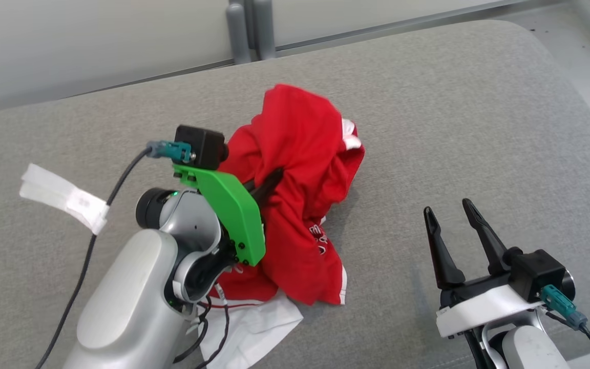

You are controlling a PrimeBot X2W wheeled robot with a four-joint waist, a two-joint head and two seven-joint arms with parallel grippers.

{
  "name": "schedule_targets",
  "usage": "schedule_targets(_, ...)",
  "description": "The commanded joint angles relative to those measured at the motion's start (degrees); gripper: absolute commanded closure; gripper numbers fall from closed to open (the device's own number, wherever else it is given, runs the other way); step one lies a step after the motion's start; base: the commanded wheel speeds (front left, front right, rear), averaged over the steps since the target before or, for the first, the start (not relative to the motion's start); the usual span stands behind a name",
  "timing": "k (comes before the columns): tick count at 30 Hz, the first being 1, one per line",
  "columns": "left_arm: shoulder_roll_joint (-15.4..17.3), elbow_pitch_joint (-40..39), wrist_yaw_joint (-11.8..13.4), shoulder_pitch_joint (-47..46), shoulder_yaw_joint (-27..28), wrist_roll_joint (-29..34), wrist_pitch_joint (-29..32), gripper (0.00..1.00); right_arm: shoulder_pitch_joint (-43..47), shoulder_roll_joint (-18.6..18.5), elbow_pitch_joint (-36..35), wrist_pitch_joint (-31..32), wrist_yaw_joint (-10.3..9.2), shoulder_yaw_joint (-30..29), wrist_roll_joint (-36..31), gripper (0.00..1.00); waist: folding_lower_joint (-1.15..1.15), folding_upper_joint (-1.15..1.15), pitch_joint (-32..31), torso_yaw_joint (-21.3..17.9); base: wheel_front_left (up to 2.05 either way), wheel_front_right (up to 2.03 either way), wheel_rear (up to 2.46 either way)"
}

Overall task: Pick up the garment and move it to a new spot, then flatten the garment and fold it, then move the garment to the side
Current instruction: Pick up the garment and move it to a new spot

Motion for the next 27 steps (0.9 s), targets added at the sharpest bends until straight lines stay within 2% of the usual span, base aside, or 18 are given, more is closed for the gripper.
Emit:
schedule_targets(1, 0.4, 2.6, -0.1, 1.3, -0.3, 1.3, -1.7, 1.00, 0.9, 0.1, -0.4, -0.2, 0.03, -0.4, -0.1, 0.00, 0.00, 0.66, -0.1, -2.2, 0.00, 0.00, 0.00)
schedule_targets(5, 0.5, 8.4, -0.6, 3.2, -1.5, 3.1, -4.2, 1.00, 1.8, 0.0, -0.5, -0.2, 0.03, -0.7, -0.5, 0.00, 0.00, 0.66, -0.6, -2.5, 0.00, 0.00, 0.00)
schedule_targets(6, 0.6, 9.5, -0.7, 3.4, -1.7, 3.6, -5.1, 0.95, 1.9, 0.0, -0.5, -0.2, 0.03, -0.8, -0.6, 0.00, 0.00, 0.66, -0.7, -2.5, 0.00, 0.00, 0.00)
schedule_targets(7, 0.5, 10.6, -0.7, 3.6, -1.8, 3.9, -6.0, 0.79, 2.2, 0.0, -0.5, -0.2, 0.03, -1.0, -0.6, 0.00, 0.00, 0.66, -0.9, -2.4, 0.00, 0.00, 0.00)
schedule_targets(8, 0.3, 11.4, -0.7, 3.8, -1.9, 4.1, -7.0, 0.57, 2.4, -0.1, -0.5, -0.2, 0.03, -1.1, -0.6, 0.00, 0.00, 0.66, -1.0, -2.3, 0.00, 0.00, 0.00)
schedule_targets(9, 0.0, 12.0, -0.8, 4.0, -2.0, 4.2, -7.6, 0.12, 2.4, 0.0, -0.5, -0.2, 0.03, -1.2, -0.8, 0.00, 0.00, 0.66, -1.0, -2.1, 0.00, 0.00, 0.00)
schedule_targets(10, -0.2, 12.5, -1.0, 4.1, -2.2, 4.3, -8.1, 0.00, 2.5, -0.1, -0.6, -0.2, 0.03, -1.2, -0.8, 0.00, 0.00, 0.66, -1.1, -1.8, 0.00, 0.00, 0.00)
schedule_targets(15, -1.1, 12.2, -1.2, 4.8, -1.7, 3.4, -10.2, 0.00, 2.5, -0.4, -0.4, -0.2, 0.03, -1.2, -1.0, 0.00, 0.00, 0.66, -1.6, -0.5, 0.00, 0.00, 0.00)
schedule_targets(23, -1.7, 7.9, -1.9, 6.7, -2.0, 0.9, -9.3, 0.00, 2.7, -1.1, -0.3, -0.2, 0.03, -1.3, -1.2, 0.00, 0.00, 0.66, -1.8, 1.6, 0.00, 0.00, 0.00)
schedule_targets(27, -1.6, 5.2, -1.4, 7.5, -2.0, 0.3, -8.8, 0.00, 2.5, -1.3, -0.3, -0.2, 0.03, -1.2, -1.1, 0.00, 0.00, 0.66, -1.7, 2.3, 0.00, 0.00, 0.00)
